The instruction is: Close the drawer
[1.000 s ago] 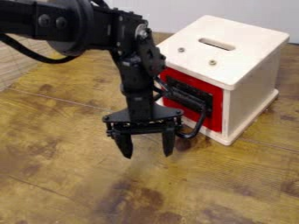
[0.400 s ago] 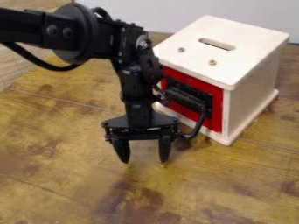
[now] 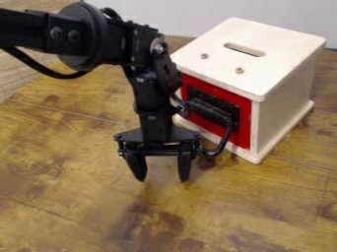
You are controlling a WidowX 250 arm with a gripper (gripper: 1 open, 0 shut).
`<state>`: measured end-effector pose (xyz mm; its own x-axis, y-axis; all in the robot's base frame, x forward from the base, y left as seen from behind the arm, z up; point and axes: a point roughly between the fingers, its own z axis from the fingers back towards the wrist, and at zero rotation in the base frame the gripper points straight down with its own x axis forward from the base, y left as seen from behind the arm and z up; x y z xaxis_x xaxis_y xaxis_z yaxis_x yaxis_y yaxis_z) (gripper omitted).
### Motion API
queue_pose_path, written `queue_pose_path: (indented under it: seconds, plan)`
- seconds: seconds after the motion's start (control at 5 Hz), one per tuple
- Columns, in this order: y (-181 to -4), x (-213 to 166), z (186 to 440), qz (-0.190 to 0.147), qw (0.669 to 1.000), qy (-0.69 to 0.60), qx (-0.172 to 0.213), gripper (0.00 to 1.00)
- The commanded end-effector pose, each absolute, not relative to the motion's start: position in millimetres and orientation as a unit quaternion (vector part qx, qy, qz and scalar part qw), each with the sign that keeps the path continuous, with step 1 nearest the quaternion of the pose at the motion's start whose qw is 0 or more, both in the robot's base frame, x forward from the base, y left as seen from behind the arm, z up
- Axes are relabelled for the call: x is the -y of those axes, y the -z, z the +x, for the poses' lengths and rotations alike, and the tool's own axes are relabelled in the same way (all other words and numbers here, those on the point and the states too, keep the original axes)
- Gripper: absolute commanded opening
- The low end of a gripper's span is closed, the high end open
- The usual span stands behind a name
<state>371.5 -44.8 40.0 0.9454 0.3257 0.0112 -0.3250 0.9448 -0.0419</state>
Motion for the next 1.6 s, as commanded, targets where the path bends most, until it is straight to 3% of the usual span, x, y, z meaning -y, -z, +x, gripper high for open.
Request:
queue_pose_path:
  seconds: [0.0,0.2,0.4,1.0,1.4]
  plan:
    - [-77.9,40.1,387.6,-0.04,0.98,-0.181,0.07,1.0]
    - [-80.1,39.6,383.7,-0.041,0.978,-0.192,0.075,0.0]
    - [-81.0,31.6,379.2,-0.043,0.976,-0.196,0.079,1.0]
    - [-82.1,14.7,375.7,-0.036,0.968,-0.231,0.087,1.0]
    - [-92.1,9.0,371.1,-0.026,0.964,-0.248,0.088,1.0]
